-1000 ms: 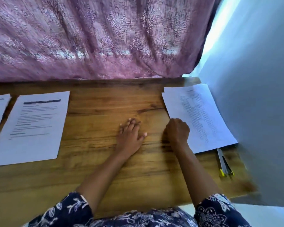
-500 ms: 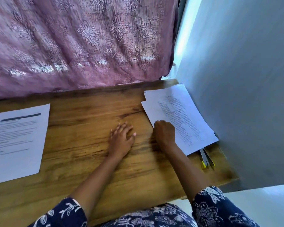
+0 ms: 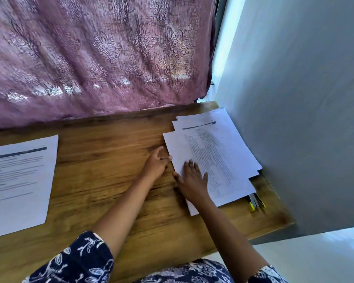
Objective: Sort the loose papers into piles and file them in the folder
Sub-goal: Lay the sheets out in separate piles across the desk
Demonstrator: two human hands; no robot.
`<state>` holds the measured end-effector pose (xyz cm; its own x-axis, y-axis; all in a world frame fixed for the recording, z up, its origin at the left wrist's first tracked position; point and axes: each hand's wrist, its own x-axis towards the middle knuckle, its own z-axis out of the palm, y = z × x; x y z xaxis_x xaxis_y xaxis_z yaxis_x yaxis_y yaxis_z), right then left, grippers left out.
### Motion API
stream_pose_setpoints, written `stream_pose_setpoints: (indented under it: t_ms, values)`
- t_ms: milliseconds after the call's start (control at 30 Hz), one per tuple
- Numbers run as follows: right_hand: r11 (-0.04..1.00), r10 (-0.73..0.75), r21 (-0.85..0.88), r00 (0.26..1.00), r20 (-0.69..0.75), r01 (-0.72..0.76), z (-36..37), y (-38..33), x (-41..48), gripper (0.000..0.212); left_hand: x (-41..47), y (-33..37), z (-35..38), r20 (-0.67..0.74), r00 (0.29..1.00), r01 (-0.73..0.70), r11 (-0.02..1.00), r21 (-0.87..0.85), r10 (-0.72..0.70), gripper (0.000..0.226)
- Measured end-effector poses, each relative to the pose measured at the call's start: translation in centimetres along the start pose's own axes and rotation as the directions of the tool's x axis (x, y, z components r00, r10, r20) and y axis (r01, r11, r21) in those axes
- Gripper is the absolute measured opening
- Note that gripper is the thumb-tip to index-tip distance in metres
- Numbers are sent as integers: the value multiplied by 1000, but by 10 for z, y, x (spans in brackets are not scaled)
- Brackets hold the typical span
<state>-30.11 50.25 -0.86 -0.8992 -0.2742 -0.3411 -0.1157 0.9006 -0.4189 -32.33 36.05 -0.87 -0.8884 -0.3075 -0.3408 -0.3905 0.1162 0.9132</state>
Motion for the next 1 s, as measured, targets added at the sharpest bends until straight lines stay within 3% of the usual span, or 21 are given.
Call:
stream_pose_setpoints:
  t_ms: [100,200,300,400,467,533,633,700,800,933,1000]
  values:
    - [995,-33,100,998,52,28,0,-11,-3,67,7,2,-4,-71,993,87,990,-109,-95,64]
    - [961,-63,273,997,44,49,-5,-14,-4,63,12,2,0,-33,997,67,998,-16,-68,49]
    - [919,18,391,985,-173,52,-19,-10,-3,51,9,-1,-2,-43,999,3,988,151,3,18]
    - [969,-22,218,923,-385,114,-29,1,4,48,6,-7,-31,-180,982,-14,974,228,57,15]
    - [970,-213,44,925,-314,238,-28,0,13,49,1,-12,-64,-280,958,9,965,261,67,20]
    - [914,-399,-115,913,-81,389,-13,-14,22,53,-4,-19,-98,-361,931,55,955,290,56,25]
    - [830,-492,-227,860,133,510,22,-44,33,66,-13,-31,-134,-471,871,82,906,415,137,32]
    - [814,-501,-243,850,163,527,41,-67,42,71,-19,-44,-151,-507,831,107,829,549,228,50]
    - [774,-545,-281,823,161,568,57,-94,47,83,-31,-69,-161,-372,895,152,618,771,244,69]
    - [731,-595,-297,787,164,614,70,-119,47,90,-44,-101,-174,-279,943,168,463,870,183,68]
    - [723,-606,-292,778,166,625,75,-125,49,78,-48,-103,-183,-274,940,165,433,886,203,69]
